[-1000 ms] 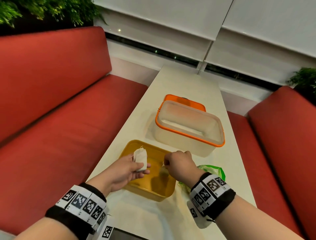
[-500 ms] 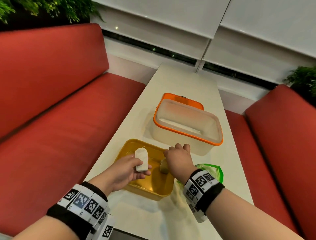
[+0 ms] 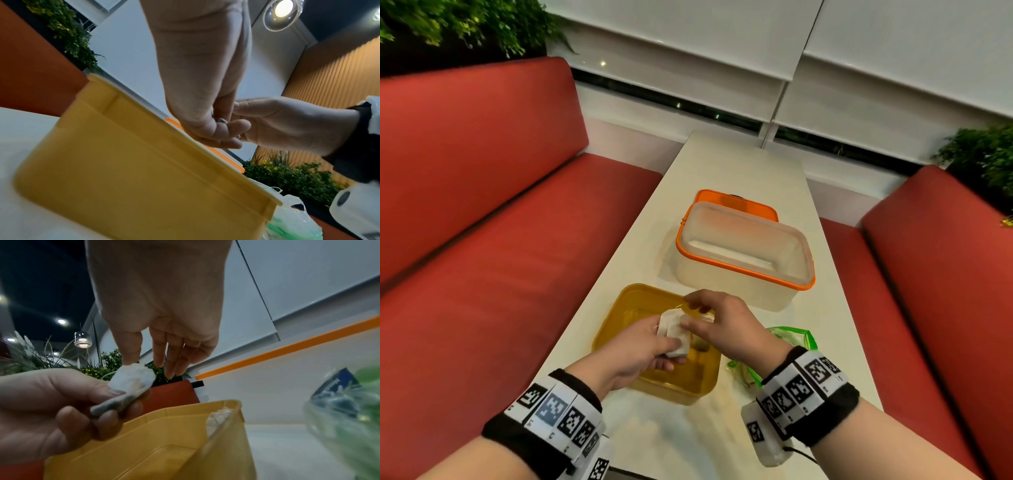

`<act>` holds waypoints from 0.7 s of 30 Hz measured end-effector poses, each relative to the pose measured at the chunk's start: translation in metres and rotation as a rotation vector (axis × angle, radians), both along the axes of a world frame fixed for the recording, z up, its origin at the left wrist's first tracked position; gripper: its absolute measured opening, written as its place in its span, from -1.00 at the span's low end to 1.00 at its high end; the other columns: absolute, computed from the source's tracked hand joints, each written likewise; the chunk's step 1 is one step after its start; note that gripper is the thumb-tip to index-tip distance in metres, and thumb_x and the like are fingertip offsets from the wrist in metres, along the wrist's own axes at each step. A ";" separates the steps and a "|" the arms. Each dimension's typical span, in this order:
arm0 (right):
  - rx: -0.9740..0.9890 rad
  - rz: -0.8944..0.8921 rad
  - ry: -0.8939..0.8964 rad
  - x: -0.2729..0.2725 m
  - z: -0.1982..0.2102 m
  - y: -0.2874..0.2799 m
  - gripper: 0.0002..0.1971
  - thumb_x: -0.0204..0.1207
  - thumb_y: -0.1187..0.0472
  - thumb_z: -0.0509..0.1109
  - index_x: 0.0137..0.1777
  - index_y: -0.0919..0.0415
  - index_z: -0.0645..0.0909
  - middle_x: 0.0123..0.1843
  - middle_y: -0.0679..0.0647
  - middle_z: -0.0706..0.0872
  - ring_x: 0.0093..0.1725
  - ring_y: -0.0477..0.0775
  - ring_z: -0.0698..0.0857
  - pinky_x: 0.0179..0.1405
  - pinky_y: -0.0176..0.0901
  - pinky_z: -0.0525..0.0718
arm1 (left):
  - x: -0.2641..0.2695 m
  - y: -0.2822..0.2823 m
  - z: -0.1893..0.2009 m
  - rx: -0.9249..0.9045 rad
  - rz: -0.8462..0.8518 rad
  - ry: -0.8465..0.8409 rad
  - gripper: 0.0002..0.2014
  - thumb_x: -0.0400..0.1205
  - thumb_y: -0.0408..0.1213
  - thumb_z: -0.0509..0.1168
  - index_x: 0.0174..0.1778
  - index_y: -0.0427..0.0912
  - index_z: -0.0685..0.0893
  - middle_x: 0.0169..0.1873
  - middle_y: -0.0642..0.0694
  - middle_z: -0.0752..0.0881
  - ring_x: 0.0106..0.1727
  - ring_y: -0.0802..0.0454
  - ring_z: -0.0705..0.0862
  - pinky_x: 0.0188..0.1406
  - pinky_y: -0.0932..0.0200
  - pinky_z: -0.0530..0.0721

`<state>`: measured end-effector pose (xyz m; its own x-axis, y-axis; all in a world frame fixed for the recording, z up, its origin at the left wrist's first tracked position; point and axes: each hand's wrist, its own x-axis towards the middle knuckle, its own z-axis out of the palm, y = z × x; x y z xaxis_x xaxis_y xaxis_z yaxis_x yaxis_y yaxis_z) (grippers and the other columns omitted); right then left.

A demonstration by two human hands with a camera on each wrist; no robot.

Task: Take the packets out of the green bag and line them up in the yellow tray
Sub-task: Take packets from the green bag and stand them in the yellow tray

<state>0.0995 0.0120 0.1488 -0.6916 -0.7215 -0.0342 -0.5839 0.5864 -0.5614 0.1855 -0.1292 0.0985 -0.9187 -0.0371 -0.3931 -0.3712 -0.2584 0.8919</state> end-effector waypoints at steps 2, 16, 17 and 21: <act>-0.022 -0.008 -0.023 0.002 -0.001 0.000 -0.70 0.52 0.15 0.43 0.25 0.09 0.64 -0.07 -0.05 0.69 -0.06 -0.05 0.64 -0.04 -0.28 0.60 | -0.002 0.005 0.003 -0.050 -0.007 0.015 -0.72 0.63 -0.51 0.26 0.18 -0.10 0.58 -0.19 -0.11 0.77 -0.28 0.02 0.77 -0.49 0.30 0.62; 0.152 -0.053 0.085 -0.008 -0.014 0.011 -0.92 0.50 0.19 0.37 -0.07 0.06 0.69 -0.15 -0.01 0.73 -0.10 0.08 0.65 -0.10 -0.11 0.62 | -0.004 0.003 -0.005 -0.251 0.105 -0.029 -0.90 0.70 -0.33 0.19 0.02 -0.15 0.62 -0.17 -0.19 0.73 -0.24 -0.02 0.73 -0.41 0.20 0.68; 0.187 -0.051 0.096 -0.009 -0.018 0.010 -0.91 0.51 0.18 0.34 -0.06 0.05 0.68 -0.12 0.00 0.74 -0.07 0.09 0.65 -0.05 -0.10 0.59 | -0.004 0.003 -0.006 -0.248 0.113 -0.030 -0.90 0.70 -0.33 0.19 0.01 -0.16 0.62 -0.16 -0.20 0.73 -0.24 -0.02 0.73 -0.41 0.19 0.68; 0.361 -0.038 0.241 -0.011 -0.033 0.006 -0.85 0.54 0.16 0.24 -0.02 0.03 0.64 -0.06 0.04 0.75 0.06 0.15 0.61 0.09 0.00 0.38 | -0.001 0.002 -0.005 -0.221 0.122 -0.030 -0.91 0.69 -0.34 0.20 -0.03 -0.17 0.62 -0.18 -0.21 0.73 -0.27 -0.03 0.72 -0.45 0.23 0.66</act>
